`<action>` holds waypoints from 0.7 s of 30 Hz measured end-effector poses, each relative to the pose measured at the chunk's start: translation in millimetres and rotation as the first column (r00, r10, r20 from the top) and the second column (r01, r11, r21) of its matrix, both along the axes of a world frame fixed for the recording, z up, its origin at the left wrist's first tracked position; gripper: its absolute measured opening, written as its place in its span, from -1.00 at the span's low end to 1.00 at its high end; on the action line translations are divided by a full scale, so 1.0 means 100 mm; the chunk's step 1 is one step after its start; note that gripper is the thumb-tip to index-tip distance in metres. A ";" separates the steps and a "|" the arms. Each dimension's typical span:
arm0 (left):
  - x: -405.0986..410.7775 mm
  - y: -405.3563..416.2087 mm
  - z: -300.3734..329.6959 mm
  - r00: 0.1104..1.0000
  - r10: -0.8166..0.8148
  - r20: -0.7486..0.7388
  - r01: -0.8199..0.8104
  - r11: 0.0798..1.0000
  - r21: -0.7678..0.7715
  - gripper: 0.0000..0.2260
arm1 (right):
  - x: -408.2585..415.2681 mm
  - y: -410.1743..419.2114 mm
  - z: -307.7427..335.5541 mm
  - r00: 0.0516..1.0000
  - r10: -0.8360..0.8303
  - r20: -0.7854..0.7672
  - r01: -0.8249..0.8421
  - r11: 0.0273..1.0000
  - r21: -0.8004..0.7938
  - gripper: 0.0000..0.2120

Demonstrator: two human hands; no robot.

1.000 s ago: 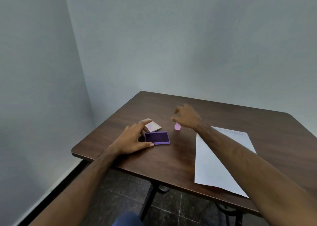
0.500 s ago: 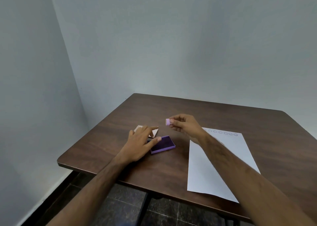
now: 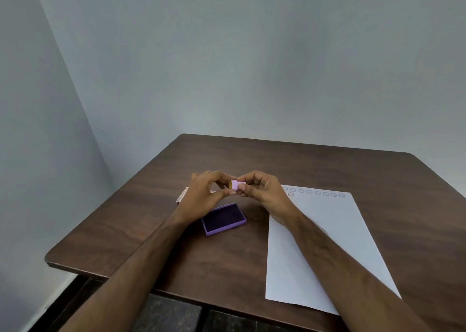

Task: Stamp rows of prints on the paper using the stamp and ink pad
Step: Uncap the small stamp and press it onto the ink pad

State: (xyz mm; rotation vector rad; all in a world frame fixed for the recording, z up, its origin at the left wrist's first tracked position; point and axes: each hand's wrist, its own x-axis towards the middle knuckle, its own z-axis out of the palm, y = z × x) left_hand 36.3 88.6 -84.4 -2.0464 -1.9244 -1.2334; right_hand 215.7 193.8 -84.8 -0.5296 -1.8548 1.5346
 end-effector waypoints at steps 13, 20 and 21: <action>-0.27 0.35 0.10 0.998 0.059 -0.023 -0.063 0.961 -0.270 -0.81 | -0.01 0.08 -0.08 0.968 -0.215 -0.130 0.194 0.969 -0.156 -0.80; -0.29 0.46 0.08 0.993 -0.037 -0.114 -0.015 0.906 -0.423 -0.78 | 0.00 0.08 -0.06 0.964 -0.224 -0.142 0.194 0.961 -0.197 -0.81; -0.31 0.46 0.07 0.991 -0.025 -0.129 -0.034 0.898 -0.440 -0.77 | 0.00 0.09 -0.06 0.965 -0.224 -0.136 0.195 0.961 -0.198 -0.80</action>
